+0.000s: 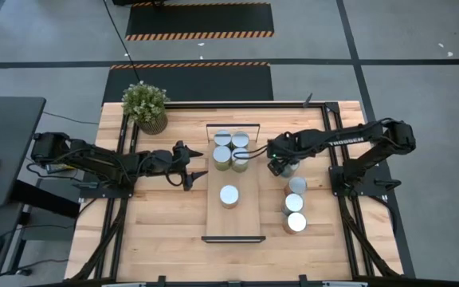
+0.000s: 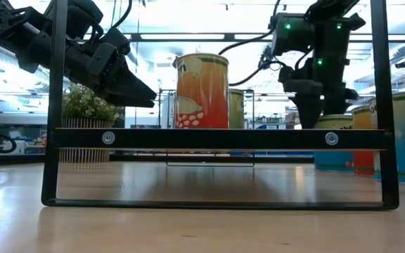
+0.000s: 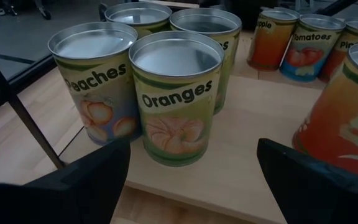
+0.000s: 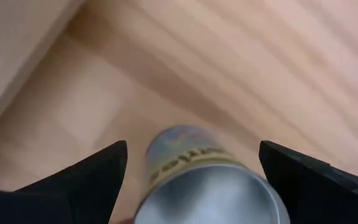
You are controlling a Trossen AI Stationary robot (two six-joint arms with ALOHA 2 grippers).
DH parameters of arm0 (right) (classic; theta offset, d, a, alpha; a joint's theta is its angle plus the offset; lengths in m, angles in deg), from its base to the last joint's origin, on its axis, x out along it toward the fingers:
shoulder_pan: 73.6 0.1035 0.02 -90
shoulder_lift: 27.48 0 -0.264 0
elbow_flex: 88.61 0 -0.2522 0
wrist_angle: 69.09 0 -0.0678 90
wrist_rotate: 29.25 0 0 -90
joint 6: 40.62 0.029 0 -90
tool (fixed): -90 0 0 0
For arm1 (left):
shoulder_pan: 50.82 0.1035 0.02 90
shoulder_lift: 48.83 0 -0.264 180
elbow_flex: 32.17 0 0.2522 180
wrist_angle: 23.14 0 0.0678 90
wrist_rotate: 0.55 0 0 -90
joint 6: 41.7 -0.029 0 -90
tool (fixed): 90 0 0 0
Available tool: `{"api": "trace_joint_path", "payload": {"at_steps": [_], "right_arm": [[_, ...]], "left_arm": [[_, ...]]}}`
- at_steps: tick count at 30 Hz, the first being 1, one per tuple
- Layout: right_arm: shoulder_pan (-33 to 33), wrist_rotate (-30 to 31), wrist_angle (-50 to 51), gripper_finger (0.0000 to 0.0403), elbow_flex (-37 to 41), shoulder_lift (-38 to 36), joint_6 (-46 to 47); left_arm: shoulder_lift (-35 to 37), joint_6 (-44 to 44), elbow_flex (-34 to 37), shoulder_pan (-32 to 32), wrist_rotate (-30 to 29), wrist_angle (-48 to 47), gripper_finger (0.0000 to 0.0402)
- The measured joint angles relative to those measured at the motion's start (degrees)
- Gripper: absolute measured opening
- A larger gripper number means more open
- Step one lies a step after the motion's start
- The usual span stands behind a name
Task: Pick and place cans onto a shelf
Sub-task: Put the canned cherries on the shelf
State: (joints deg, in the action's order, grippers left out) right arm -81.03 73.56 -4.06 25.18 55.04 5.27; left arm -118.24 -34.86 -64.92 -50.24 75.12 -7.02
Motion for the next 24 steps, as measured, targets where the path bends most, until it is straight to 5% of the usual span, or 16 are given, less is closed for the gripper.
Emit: {"api": "trace_joint_path", "payload": {"at_steps": [11,24], "right_arm": [[-2.60,-5.48,5.05,0.0370,-0.02,0.00,-1.88],[-2.82,-7.94,7.24,0.0312,-1.34,0.07,-6.39]], "left_arm": [[0.00,0.19,0.00,-0.22,0.02,-0.12,0.0357],[0.00,0.25,0.00,-0.15,0.02,-0.14,0.0357]]}}
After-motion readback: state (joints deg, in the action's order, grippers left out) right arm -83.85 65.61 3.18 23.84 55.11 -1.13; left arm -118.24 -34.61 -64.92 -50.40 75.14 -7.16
